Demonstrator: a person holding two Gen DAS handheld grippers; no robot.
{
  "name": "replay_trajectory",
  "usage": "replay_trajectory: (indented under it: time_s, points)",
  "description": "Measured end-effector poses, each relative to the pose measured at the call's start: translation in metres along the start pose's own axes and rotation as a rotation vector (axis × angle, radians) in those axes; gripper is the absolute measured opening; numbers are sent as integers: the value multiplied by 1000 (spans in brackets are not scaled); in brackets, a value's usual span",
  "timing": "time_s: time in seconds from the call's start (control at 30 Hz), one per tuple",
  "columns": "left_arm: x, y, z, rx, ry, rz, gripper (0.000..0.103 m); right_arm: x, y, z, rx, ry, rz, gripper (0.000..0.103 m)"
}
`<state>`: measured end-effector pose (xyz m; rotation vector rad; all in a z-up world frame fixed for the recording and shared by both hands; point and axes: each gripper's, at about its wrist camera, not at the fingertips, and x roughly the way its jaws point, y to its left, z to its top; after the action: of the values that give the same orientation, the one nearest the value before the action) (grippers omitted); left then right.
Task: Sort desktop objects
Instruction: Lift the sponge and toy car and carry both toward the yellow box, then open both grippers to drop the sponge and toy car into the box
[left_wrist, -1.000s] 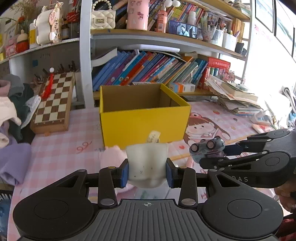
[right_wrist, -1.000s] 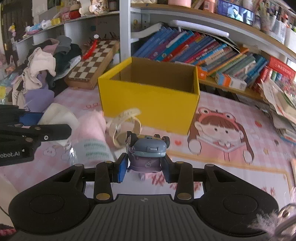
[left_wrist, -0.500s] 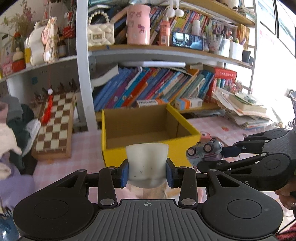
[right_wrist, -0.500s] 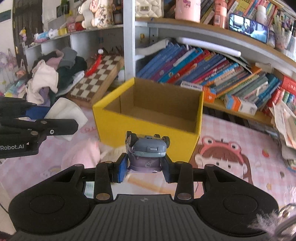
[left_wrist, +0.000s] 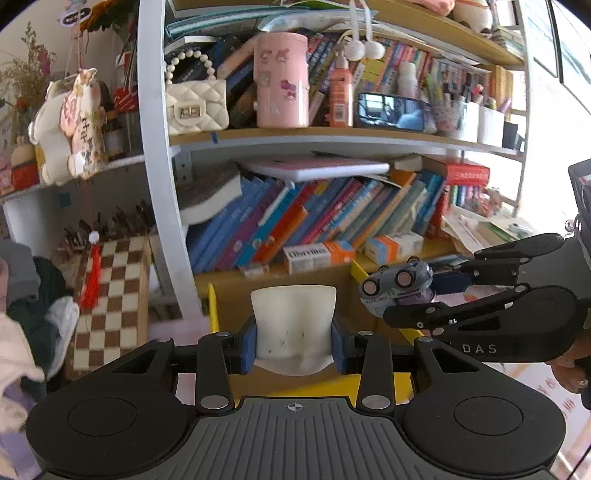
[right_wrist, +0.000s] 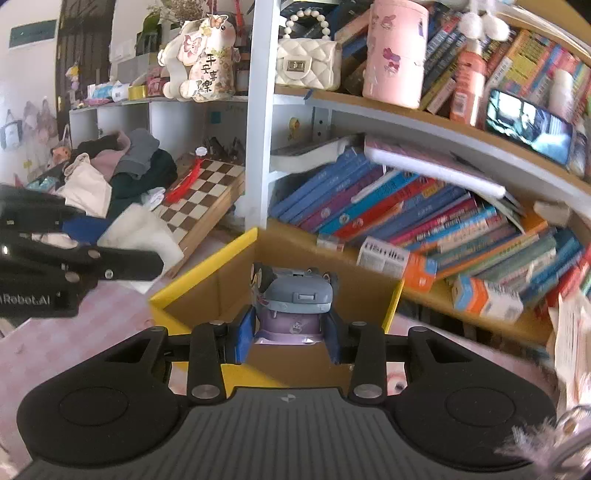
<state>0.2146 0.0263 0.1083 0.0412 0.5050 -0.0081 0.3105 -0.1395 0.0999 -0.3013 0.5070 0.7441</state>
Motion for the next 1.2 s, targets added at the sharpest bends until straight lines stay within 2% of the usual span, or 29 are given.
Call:
replay_trajectory:
  time_s: [0.17,0.4,0.77,1.0,1.2]
  points:
    - [33,5,14,19,14,45,37,37,-17,14,-75,22,7,37]
    - [94,5,10,32,120,77,37,99,-34,13,-138,117,51,37]
    - [176,8,0,108,276,85,37,181,-33,0,-336,279,127,37]
    - [214,6,-10,183,379,64,37,216,-26,-9,-472,412,151,37]
    - [224,6,-18,177,429,48,37,227,-26,-15,-506,481,160,37]
